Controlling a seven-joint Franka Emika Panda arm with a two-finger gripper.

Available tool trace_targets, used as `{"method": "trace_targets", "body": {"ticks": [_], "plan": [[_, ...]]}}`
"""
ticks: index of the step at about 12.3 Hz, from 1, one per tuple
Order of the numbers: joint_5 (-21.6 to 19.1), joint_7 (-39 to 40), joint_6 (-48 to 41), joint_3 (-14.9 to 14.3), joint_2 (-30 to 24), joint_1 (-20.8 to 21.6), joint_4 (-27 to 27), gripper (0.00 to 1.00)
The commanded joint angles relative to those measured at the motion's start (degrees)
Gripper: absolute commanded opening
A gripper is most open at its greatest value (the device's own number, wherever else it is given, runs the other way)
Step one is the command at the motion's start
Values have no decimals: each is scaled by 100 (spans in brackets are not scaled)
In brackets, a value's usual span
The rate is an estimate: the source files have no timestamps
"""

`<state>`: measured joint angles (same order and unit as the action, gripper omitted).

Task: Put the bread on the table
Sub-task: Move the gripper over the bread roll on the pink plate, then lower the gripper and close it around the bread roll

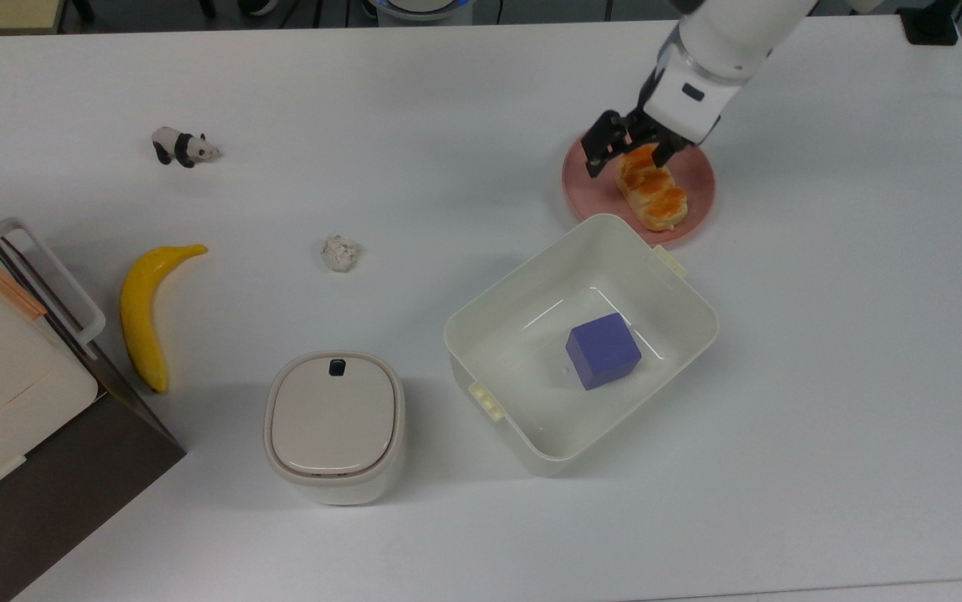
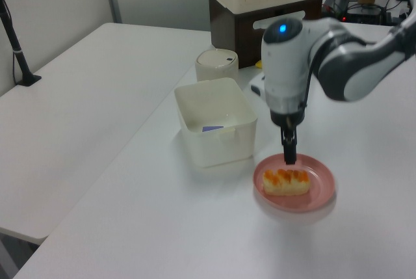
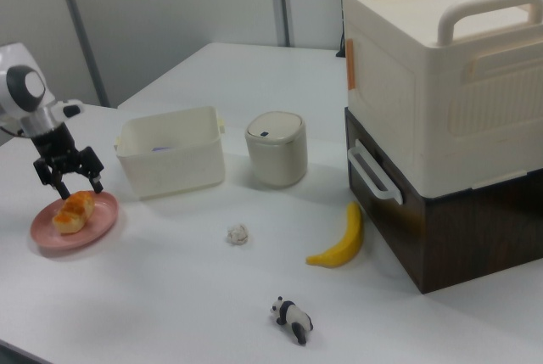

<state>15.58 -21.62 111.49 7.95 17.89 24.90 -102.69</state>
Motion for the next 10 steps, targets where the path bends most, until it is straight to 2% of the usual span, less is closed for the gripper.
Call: {"method": "trace_targets", "body": {"ticks": [1, 10], "plan": [[375, -641, 285, -31, 241, 182, -32, 100], [288, -247, 171, 110, 39, 59, 65, 100]]}}
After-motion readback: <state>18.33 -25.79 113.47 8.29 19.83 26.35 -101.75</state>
